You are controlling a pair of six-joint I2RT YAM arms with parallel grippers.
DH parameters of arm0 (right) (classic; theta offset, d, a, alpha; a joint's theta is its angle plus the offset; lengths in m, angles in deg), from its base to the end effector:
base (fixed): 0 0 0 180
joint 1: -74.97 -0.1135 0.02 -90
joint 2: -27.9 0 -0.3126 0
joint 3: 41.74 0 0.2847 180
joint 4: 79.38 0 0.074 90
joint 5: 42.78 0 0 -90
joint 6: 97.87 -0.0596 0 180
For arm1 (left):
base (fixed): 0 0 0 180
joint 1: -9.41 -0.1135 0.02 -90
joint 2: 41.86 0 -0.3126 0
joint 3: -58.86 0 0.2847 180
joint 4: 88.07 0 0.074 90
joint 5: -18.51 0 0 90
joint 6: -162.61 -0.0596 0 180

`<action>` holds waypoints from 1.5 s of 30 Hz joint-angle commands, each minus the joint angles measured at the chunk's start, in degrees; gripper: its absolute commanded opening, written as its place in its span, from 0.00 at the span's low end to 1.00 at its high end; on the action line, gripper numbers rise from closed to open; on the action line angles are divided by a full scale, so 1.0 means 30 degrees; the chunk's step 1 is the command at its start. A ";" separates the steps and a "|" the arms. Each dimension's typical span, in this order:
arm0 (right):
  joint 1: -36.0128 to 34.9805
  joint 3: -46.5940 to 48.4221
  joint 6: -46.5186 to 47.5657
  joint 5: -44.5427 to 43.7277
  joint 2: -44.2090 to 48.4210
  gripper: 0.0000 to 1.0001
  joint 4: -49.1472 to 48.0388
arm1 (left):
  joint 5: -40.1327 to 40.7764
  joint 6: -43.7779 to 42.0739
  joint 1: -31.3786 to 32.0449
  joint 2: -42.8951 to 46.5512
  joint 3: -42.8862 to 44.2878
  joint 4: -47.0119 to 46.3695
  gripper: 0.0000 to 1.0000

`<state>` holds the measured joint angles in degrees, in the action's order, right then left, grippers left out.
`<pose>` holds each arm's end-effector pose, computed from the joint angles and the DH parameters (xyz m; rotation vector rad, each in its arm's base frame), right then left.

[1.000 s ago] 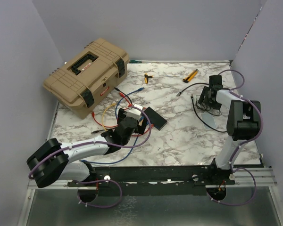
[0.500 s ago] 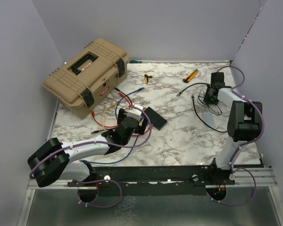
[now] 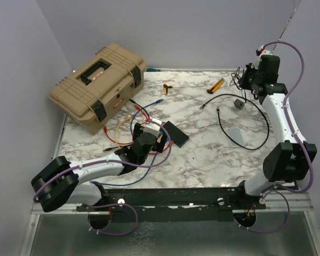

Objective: Insert the plug into the switch port
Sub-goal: Move the connector to the center of the board.

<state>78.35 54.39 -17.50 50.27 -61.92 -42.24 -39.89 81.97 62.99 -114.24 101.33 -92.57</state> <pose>0.4161 -0.0214 0.3890 0.2074 2.1002 0.1214 0.1942 -0.2107 0.2159 0.4042 1.9064 -0.1700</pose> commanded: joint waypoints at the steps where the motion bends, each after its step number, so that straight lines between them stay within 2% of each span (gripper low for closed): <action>1: -0.0161 0.1922 0.0509 0.2145 0.0432 0.00 0.1749 | 0.0253 -0.0104 -0.0069 -0.0215 0.0499 0.0015 0.99; 20: -0.3852 0.7216 0.0271 0.5016 0.0726 0.00 0.3758 | 0.0454 -0.0106 -0.0062 -0.0564 0.0598 0.0069 0.99; 34: -0.4523 0.0050 -0.0012 0.5889 0.1911 0.00 0.1303 | 0.0451 -0.0075 -0.0077 -0.0311 0.0547 0.0106 0.99; 38: -0.4892 -0.1408 -0.0199 0.7039 0.1984 0.00 0.1603 | 0.0465 -0.0045 -0.0059 -0.0072 0.0515 0.0147 0.99; 45: -0.6065 -0.3951 -0.0030 0.8235 0.2085 0.00 0.3954 | 0.0533 0.0028 -0.0074 0.0415 0.0360 0.0165 0.99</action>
<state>61.50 46.50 -17.46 70.75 -57.68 -35.49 -39.87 81.99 62.99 -114.81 101.55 -92.50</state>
